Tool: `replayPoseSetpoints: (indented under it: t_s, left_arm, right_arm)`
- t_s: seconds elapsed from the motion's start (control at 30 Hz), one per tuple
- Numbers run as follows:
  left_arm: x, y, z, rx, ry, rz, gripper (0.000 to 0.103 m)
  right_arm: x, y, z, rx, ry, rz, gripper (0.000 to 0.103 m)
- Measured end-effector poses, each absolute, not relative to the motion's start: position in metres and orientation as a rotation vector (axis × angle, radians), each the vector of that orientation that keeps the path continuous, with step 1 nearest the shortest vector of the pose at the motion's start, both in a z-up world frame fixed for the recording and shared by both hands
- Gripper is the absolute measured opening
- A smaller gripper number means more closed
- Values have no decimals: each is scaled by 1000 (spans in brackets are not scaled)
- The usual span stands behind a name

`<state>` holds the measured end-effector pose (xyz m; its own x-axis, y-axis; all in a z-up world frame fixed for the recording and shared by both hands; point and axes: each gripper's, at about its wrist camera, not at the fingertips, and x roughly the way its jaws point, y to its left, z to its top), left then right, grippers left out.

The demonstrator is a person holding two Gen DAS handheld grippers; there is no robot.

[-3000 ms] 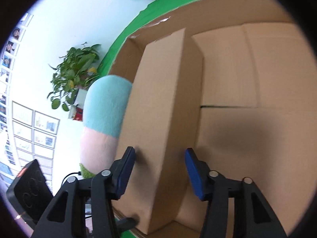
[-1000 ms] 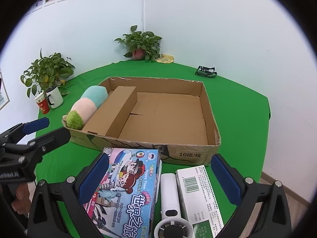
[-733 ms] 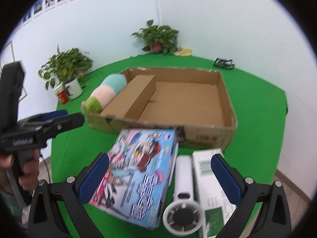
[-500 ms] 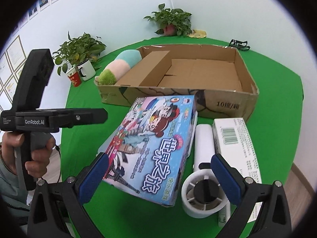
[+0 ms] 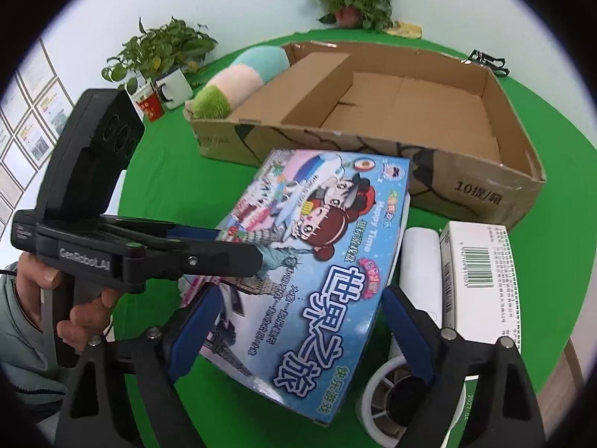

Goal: Organize objects
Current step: 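Grasp the colourful printed game box with both grippers and lift it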

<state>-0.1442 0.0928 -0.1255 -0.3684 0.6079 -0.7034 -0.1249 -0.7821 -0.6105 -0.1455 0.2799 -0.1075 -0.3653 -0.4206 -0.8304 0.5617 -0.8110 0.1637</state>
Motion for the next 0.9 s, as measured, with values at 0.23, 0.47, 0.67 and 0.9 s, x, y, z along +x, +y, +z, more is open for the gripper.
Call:
replayPoseSetpoints:
  t_s: [0.23, 0.47, 0.67, 0.9]
  left_arm:
    - [-142, 84, -123, -1411, -646, 2196, 74]
    - [-125, 50, -110, -1402, -650, 2280, 74]
    - [-118, 32, -123, -1431, -710, 2271, 69]
    - [-118, 41, -134, -1450, -658, 2270, 60]
  right_arm:
    - [-151, 272, -113, 1334, 140, -2149, 87]
    - [-143, 246, -114, 1312, 106, -2115, 87]
    - [-144, 235, -124, 1354, 53, -2098, 83]
    - [-141, 237, -128, 1382, 22, -2134, 78]
